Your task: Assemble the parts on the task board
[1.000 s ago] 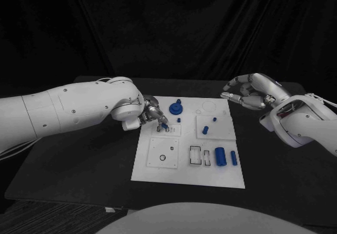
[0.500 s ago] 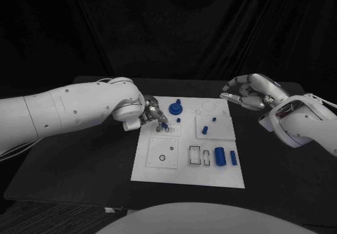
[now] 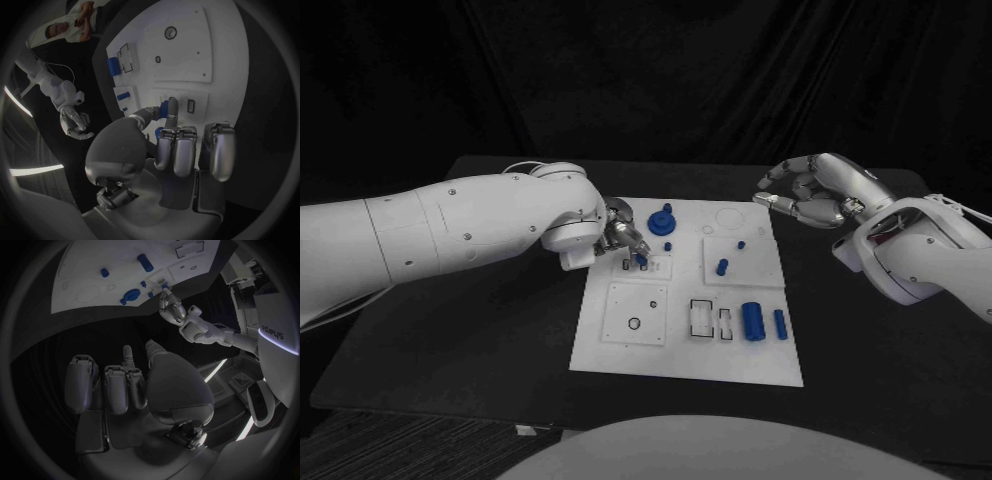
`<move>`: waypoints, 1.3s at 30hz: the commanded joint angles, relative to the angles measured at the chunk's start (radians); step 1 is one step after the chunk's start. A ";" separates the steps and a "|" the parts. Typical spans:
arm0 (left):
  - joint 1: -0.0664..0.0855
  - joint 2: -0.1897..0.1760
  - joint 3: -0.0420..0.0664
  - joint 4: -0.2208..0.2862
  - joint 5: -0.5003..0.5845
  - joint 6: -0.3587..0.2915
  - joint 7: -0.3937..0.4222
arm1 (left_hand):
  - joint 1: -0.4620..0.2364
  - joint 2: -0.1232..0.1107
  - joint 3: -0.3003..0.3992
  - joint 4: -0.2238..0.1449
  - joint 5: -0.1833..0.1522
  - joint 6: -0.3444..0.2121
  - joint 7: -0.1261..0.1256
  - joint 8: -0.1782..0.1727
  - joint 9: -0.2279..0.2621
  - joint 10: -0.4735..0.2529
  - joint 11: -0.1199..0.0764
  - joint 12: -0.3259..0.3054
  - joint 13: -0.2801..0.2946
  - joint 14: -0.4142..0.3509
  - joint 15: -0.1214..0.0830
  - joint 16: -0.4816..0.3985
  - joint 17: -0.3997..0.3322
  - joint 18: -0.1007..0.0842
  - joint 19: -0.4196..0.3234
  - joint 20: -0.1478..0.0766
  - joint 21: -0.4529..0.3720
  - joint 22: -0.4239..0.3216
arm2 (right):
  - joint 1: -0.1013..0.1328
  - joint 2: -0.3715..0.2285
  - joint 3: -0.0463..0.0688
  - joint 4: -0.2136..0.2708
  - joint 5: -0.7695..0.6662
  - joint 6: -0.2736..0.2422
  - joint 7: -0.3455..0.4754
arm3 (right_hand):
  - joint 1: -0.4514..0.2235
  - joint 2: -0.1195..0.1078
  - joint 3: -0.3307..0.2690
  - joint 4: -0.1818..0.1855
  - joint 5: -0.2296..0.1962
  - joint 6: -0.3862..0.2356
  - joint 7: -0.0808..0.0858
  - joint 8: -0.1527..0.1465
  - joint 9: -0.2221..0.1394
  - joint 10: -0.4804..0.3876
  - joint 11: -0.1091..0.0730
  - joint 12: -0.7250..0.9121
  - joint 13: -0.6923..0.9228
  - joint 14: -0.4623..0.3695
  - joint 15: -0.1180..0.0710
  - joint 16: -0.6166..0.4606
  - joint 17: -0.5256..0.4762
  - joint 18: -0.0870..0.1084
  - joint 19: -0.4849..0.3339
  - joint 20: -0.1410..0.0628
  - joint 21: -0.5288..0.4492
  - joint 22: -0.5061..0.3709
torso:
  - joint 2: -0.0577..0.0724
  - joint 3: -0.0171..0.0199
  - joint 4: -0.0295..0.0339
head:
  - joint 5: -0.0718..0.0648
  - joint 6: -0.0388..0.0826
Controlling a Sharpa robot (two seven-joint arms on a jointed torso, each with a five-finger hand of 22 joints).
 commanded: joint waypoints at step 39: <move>-0.040 0.011 0.001 -0.015 -0.057 -0.039 0.054 | -0.004 0.021 0.142 -0.117 -0.016 -0.048 -0.012 0.025 0.017 0.106 0.005 0.003 0.262 0.104 0.004 0.003 0.263 0.000 0.000 -0.001 -0.005 0.164 | -0.003 0.002 0.001 -0.002 -0.001 0.009 -0.012 | 0.020 0.003 0.001 -0.005 0.018 0.004 0.001 0.005 -0.004 0.105 0.004 0.002 0.263 0.076 0.006 -0.010 0.139 0.012 -0.004 0.003 -0.016 0.184 | 0.000 -0.0002 0.0000 | -0.001 0.000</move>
